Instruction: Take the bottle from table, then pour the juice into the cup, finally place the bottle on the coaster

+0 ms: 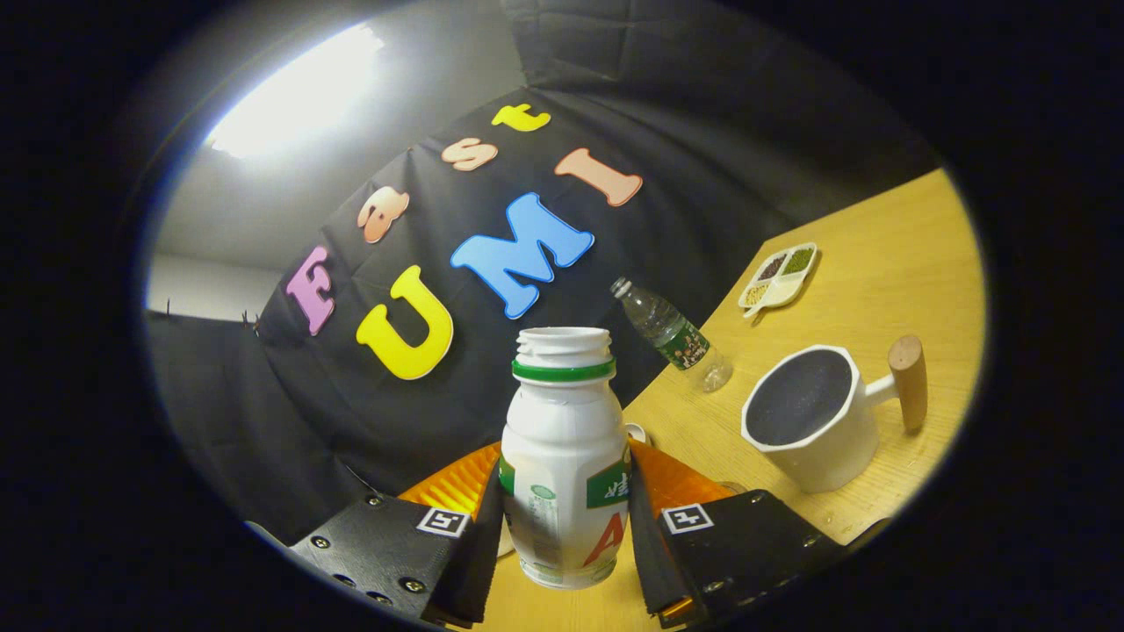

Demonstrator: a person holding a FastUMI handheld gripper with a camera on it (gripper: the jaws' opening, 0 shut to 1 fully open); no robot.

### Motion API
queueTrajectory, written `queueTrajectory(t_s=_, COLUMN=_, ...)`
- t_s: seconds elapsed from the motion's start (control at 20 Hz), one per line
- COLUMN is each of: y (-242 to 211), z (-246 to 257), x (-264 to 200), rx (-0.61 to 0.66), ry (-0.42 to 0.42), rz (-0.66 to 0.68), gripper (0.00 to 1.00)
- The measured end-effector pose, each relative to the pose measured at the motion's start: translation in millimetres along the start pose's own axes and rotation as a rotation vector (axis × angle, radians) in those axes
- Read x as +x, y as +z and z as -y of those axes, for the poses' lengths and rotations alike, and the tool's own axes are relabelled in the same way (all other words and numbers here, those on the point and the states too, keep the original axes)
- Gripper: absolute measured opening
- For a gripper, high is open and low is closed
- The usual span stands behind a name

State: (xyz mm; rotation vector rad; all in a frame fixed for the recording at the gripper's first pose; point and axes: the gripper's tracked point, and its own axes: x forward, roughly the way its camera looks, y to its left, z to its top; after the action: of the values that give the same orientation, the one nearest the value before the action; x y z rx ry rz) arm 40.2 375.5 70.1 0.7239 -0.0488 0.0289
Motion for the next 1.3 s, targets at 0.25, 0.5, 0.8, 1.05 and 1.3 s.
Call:
queueTrajectory(t_s=0.25, y=-13.1, z=-22.6, x=2.6, rx=-0.098, ry=0.012, rz=-0.024, gripper=0.65)
queueTrajectory(t_s=0.5, y=-22.2, z=-21.2, x=2.4, rx=-0.215, ry=-0.027, rz=-0.044, gripper=0.65)
queueTrajectory(t_s=0.8, y=-12.5, z=-3.8, x=9.0, rx=-0.499, ry=-0.142, rz=-0.019, gripper=0.65)
queueTrajectory(t_s=1.05, y=-5.3, z=-6.9, x=17.4, rx=-0.745, ry=-0.181, rz=0.006, gripper=0.65)
queueTrajectory(t_s=1.3, y=-13.4, z=-4.3, x=31.1, rx=-0.707, ry=-0.134, rz=-0.003, gripper=0.65)
